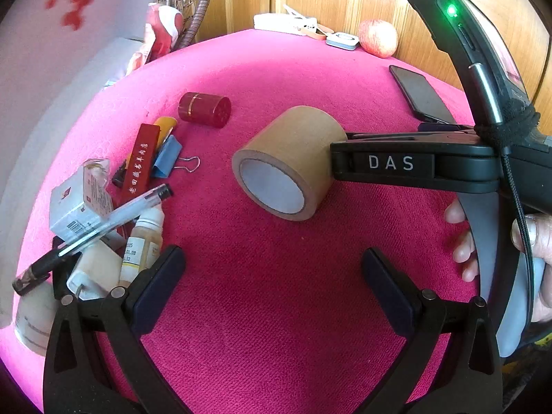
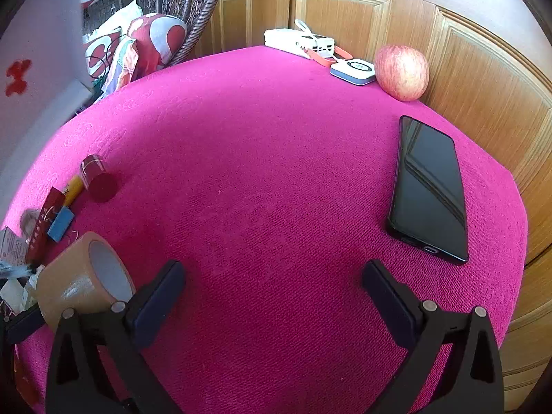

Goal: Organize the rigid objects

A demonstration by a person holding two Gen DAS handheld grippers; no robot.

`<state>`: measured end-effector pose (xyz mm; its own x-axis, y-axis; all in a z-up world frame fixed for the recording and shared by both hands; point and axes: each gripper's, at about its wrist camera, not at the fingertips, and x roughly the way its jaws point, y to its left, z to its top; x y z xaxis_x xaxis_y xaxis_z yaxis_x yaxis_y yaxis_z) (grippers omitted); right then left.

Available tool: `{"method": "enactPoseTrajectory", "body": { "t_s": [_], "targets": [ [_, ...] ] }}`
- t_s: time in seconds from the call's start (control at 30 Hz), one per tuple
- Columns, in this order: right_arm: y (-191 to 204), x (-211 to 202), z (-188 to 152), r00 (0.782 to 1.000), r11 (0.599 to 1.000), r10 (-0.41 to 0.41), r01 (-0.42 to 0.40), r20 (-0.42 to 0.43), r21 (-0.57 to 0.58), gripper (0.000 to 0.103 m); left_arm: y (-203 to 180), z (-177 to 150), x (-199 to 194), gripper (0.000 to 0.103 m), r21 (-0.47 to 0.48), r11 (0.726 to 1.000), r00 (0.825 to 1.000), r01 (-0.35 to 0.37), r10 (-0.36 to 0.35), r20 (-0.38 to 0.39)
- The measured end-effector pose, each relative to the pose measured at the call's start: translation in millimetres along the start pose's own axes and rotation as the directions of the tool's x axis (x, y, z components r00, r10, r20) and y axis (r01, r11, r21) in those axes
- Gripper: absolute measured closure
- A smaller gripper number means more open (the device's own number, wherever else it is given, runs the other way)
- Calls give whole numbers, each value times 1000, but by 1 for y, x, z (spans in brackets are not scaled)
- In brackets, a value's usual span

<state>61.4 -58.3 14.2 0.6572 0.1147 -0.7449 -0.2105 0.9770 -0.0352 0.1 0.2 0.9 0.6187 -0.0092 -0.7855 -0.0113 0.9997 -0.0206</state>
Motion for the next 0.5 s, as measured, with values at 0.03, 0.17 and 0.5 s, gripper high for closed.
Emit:
{"method": "enactPoseTrajectory", "body": {
  "t_s": [0.03,0.17,0.5],
  "targets": [
    [1,0,0,1000,1000,-1,1,0,1,0,0,0,0,0,0,1000,1000,0,0,0],
    [1,0,0,1000,1000,-2,2,-2,-1,0,0,0,0,0,0,1000,1000,0,0,0],
    [0,0,0,1000,1000,-1,1,-2,-1,0,0,0,0,0,0,1000,1000,-1,1,0]
  ]
}}
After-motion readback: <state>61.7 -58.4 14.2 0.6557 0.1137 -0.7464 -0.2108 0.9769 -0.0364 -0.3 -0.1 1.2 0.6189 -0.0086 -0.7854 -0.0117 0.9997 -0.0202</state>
